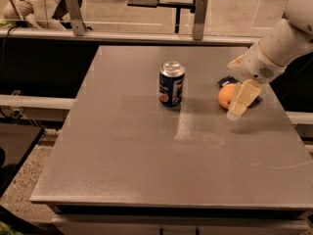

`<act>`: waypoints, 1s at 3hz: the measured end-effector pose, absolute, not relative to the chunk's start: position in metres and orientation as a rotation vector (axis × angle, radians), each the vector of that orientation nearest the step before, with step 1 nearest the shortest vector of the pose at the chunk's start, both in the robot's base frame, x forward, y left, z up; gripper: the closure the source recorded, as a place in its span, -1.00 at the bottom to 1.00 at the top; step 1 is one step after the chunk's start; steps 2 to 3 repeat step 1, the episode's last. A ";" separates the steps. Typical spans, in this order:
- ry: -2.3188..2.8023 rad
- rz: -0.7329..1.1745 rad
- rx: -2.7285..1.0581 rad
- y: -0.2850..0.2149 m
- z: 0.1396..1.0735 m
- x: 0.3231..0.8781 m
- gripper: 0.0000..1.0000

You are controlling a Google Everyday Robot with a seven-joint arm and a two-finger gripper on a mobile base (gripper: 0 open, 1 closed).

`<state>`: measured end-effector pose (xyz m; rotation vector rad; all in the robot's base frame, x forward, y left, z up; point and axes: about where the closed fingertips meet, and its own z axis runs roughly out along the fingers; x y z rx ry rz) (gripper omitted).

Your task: Move orange near rxbar blueberry

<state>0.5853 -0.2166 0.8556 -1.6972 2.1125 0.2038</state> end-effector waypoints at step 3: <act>2.112 0.204 -1.697 -0.217 0.856 0.585 -1.00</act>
Offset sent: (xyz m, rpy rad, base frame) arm 0.0000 0.0000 0.0000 0.0000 0.0000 0.0000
